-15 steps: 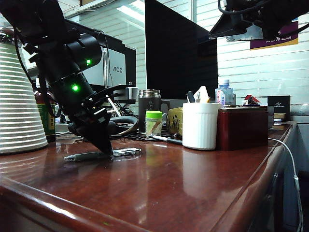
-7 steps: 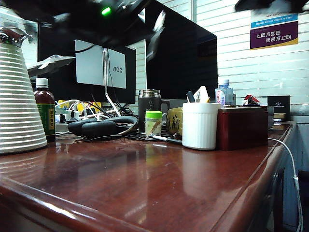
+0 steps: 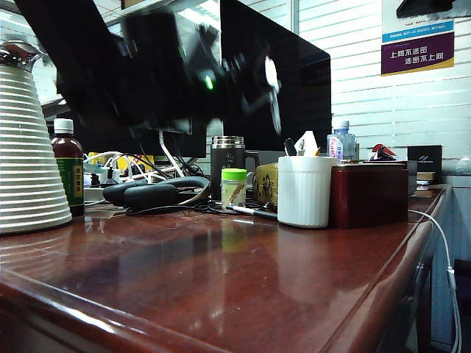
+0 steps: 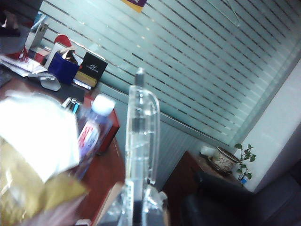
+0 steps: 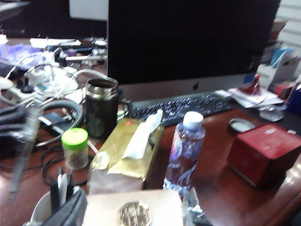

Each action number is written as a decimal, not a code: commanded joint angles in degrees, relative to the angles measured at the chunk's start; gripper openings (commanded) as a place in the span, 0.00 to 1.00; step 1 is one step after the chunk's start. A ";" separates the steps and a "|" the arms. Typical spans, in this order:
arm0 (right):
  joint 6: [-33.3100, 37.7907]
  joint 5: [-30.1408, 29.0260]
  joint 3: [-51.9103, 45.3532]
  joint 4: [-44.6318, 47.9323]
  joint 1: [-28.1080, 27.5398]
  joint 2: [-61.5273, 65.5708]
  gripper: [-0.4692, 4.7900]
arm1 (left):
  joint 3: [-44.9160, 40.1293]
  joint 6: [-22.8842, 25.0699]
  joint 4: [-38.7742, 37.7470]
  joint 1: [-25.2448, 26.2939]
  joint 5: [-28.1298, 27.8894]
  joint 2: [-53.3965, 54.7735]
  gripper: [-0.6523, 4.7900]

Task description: Pick up all the pens on the desk and put them into the pen holder one by one.

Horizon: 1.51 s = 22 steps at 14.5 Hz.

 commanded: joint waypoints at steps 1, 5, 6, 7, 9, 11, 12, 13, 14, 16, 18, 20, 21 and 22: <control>-2.36 -0.09 0.17 -0.92 0.02 -0.17 0.59 | 3.82 -0.98 1.97 -0.35 -0.35 3.43 0.11; -2.54 0.07 0.17 -1.31 0.00 -0.17 0.59 | 7.87 -0.79 -0.04 -0.33 -0.11 6.08 0.11; -3.10 0.09 0.15 -1.40 -0.02 -0.17 0.59 | 7.89 -0.70 -2.67 -0.33 -0.11 6.19 0.11; -4.07 0.09 0.15 -1.64 -0.13 -0.17 0.59 | 7.89 0.94 -3.85 -0.35 -0.09 6.23 0.11; -4.04 0.07 0.15 -2.19 -0.44 -0.17 0.59 | 8.07 2.47 -4.04 -0.57 -0.28 7.23 0.11; -4.07 0.07 0.15 -2.97 -0.68 -0.17 0.59 | 8.00 2.43 -4.11 -0.90 0.11 8.20 0.11; -4.07 0.07 0.15 -2.86 -0.68 -0.17 0.59 | 8.02 2.45 -4.09 -1.14 0.00 8.46 0.11; -4.04 0.07 0.15 -2.84 -0.68 -0.17 0.59 | 8.00 2.47 -4.17 -1.38 -0.02 8.55 0.11; -4.07 0.07 0.15 -2.84 -0.68 -0.17 0.59 | 8.00 2.47 -4.20 -1.60 -0.04 8.55 0.11; -4.07 0.07 0.15 -2.84 -0.70 -0.17 0.59 | 8.02 2.89 -4.74 -1.60 -0.07 8.55 0.21; -4.04 0.07 0.15 -2.84 -0.70 -0.17 0.59 | 8.02 3.52 -4.68 -1.57 -0.04 8.52 0.47; -4.04 0.07 0.15 -2.84 -0.70 -0.17 0.59 | 8.02 3.78 -4.44 -1.57 0.15 8.48 0.47; -4.04 0.07 0.15 -2.82 -0.70 -0.17 0.59 | 8.02 3.78 -3.21 -1.57 1.14 8.39 0.47; -4.02 0.04 0.17 -1.51 -0.70 -0.17 0.59 | 8.31 12.09 -20.98 5.35 19.39 -3.45 0.80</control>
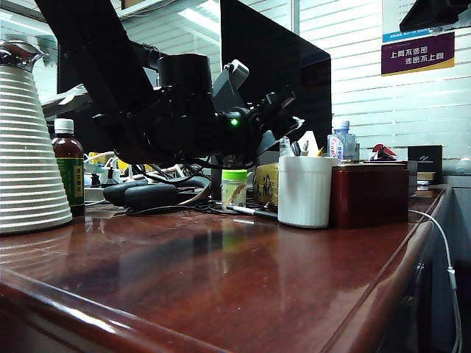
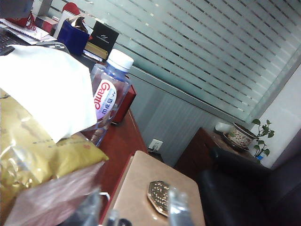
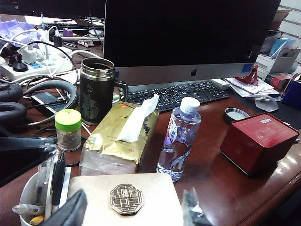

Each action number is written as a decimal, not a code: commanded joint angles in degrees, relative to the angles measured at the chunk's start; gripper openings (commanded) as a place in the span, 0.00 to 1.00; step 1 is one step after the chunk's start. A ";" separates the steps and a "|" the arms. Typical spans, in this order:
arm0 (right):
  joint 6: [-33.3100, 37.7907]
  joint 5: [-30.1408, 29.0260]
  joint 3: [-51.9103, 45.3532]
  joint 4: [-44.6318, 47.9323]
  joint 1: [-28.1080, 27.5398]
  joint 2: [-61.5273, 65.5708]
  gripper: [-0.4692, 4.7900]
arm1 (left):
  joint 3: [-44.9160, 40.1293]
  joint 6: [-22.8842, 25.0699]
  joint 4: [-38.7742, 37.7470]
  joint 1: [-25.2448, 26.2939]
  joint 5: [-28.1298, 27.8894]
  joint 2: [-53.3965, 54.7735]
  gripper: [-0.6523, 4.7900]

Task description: Pick up all the pens on the desk and put them into the pen holder one by one.

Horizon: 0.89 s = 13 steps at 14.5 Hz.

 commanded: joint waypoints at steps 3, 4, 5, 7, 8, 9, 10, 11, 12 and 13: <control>-0.11 -0.15 0.20 3.58 -0.04 -0.22 0.59 | 11.45 31.74 -59.87 12.70 23.26 -16.28 0.93; -0.11 -0.15 0.20 3.80 -0.04 -0.22 0.59 | 15.69 40.02 -69.79 13.25 21.00 -15.82 0.93; 0.26 -0.15 0.20 3.74 -0.04 -0.22 0.59 | 18.47 48.94 -75.41 13.27 17.51 -15.76 0.93; 0.57 -0.13 0.22 6.51 0.11 0.52 0.59 | 21.62 58.21 -80.13 11.23 5.09 -14.29 0.92; 2.16 -0.17 0.33 10.80 0.42 1.60 0.59 | 22.88 60.52 -82.36 9.44 -0.57 -12.02 0.92; 2.29 -0.15 0.37 12.66 0.44 1.97 0.59 | 24.15 62.01 -85.02 7.98 -4.39 -9.66 0.92; 3.76 -0.15 0.37 12.22 0.37 1.79 0.59 | 26.14 64.08 -89.66 6.01 -10.84 -6.49 0.92; 5.05 -0.20 0.37 11.50 0.37 1.79 0.59 | 26.88 67.58 -91.65 5.07 -15.28 -4.94 0.92; 5.18 -0.20 0.37 10.34 0.44 1.79 0.59 | 26.93 69.92 -91.62 4.81 -16.98 -4.31 0.92; 6.19 -0.15 0.35 9.22 0.72 1.79 0.59 | 26.99 71.56 -89.94 4.83 -16.92 -4.17 0.92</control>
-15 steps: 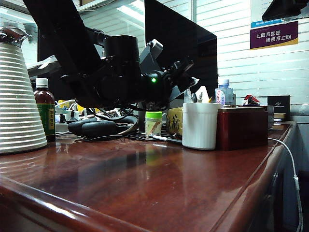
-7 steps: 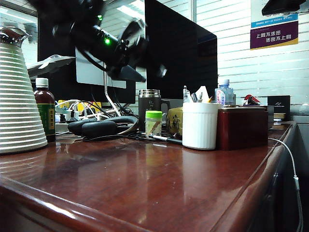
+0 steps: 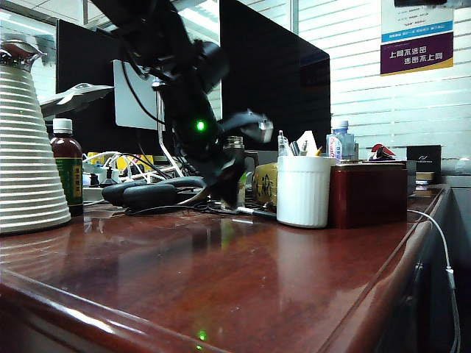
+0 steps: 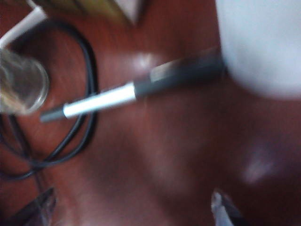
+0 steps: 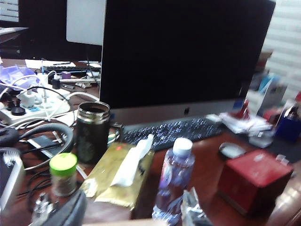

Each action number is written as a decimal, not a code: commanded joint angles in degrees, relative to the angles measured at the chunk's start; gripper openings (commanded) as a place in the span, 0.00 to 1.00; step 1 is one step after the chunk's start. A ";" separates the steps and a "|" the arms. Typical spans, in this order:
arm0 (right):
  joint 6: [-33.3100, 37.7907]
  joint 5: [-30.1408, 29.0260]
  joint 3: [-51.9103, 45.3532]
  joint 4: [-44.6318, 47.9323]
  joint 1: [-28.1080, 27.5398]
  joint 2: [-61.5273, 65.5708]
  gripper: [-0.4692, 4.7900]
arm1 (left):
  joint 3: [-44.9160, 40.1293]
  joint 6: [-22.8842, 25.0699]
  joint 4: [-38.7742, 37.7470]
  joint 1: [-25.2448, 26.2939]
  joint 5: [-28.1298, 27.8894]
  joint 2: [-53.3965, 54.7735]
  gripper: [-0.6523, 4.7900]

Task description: Pick up all the pens on the desk and put them into the pen holder one by one.

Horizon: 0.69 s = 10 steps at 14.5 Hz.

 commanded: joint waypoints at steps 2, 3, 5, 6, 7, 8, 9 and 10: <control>1.90 -0.13 0.24 -3.50 0.44 -0.24 0.59 | 0.87 5.97 6.82 0.35 -2.16 0.20 0.92; 1.88 -0.13 0.22 -4.15 0.44 -0.17 0.59 | 0.90 5.99 8.59 0.35 -1.60 0.63 0.90; 1.88 -0.13 0.13 -4.42 0.44 -0.15 0.59 | 0.90 5.90 10.51 0.33 0.87 3.26 0.90; 1.79 -0.13 0.13 -4.46 0.44 -0.13 0.59 | 0.90 5.46 13.70 0.31 2.23 5.40 0.90; 1.46 -0.09 0.15 -4.44 0.42 0.61 0.59 | 0.90 4.61 18.49 0.31 2.27 7.10 0.82; 1.44 -0.09 0.15 -4.46 0.42 1.05 0.59 | 0.90 3.69 19.89 0.46 2.27 7.61 0.79; 1.44 -0.09 0.15 -4.46 0.42 1.38 0.59 | 0.90 3.06 20.26 0.79 2.36 7.93 0.79; 1.44 -0.09 0.15 -4.46 0.42 1.70 0.59 | 0.90 1.95 20.72 0.87 3.06 8.63 0.79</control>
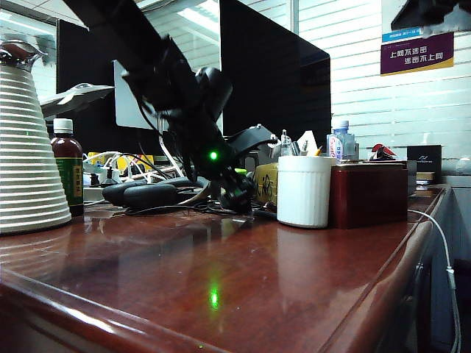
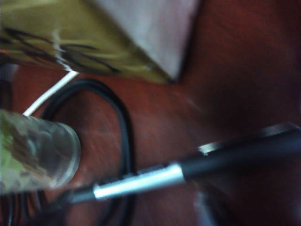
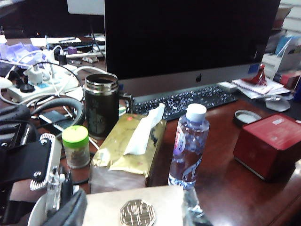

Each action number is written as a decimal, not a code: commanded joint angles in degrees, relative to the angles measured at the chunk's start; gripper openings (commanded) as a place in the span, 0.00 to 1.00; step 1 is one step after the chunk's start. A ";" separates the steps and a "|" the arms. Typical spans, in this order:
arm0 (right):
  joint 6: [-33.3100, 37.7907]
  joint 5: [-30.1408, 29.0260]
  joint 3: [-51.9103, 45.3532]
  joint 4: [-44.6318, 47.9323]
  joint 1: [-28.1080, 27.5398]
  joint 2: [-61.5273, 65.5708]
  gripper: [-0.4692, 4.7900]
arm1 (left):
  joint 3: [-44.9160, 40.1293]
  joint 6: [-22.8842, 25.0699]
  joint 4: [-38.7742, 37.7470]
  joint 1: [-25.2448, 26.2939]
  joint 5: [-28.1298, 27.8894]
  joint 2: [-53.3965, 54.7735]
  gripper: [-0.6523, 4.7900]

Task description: Pick up all the pens on the desk and put them into the pen holder one by one.

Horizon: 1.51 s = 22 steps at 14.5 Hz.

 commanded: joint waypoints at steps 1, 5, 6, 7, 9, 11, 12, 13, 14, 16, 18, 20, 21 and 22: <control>-0.17 -0.09 0.17 0.63 0.00 0.76 0.59 | 0.11 -3.39 2.93 0.63 1.55 1.81 0.74; -1.66 0.11 0.20 0.61 -0.04 0.98 0.59 | 0.13 -11.17 6.27 0.68 2.80 4.07 0.33; -1.66 0.11 0.20 0.63 -0.07 0.98 0.59 | 0.33 -11.17 6.47 0.72 2.58 4.07 0.20; -1.66 0.11 0.20 0.63 -0.07 0.98 0.59 | 0.39 -12.33 6.45 1.20 2.36 4.04 0.11; -1.64 0.11 0.20 0.63 -0.07 0.96 0.59 | 0.39 -12.44 4.02 1.60 2.08 3.63 0.12; -1.66 0.11 0.20 0.61 -0.13 0.96 0.59 | 0.39 -10.10 9.38 3.72 3.89 3.19 0.79; -1.66 0.11 0.20 0.59 -0.33 0.96 0.59 | 0.39 -9.55 10.60 4.15 5.44 3.23 0.79; -1.66 0.11 0.20 0.59 -0.72 0.98 0.59 | 0.39 -9.62 12.33 4.83 8.68 3.37 0.79; -1.66 0.13 0.20 0.61 -0.90 0.98 0.59 | 0.39 -9.64 14.05 5.03 10.62 3.72 0.79; -1.66 0.11 0.20 0.61 -1.31 0.98 0.59 | 0.39 -12.61 15.96 5.25 13.18 4.42 0.70; -1.66 0.11 0.20 0.61 -1.31 0.98 0.59 | 0.39 -13.94 15.65 5.20 16.00 5.44 0.66; -1.66 0.11 0.20 0.61 -1.31 0.98 0.59 | 0.39 -14.38 14.40 5.25 18.53 5.90 0.66; -1.66 0.11 0.20 0.61 -1.31 0.98 0.59 | 0.39 -14.38 14.43 5.27 19.54 6.34 0.66; -1.66 0.11 0.20 0.61 -1.36 0.98 0.59 | 0.39 -14.38 14.82 5.27 20.09 6.75 0.66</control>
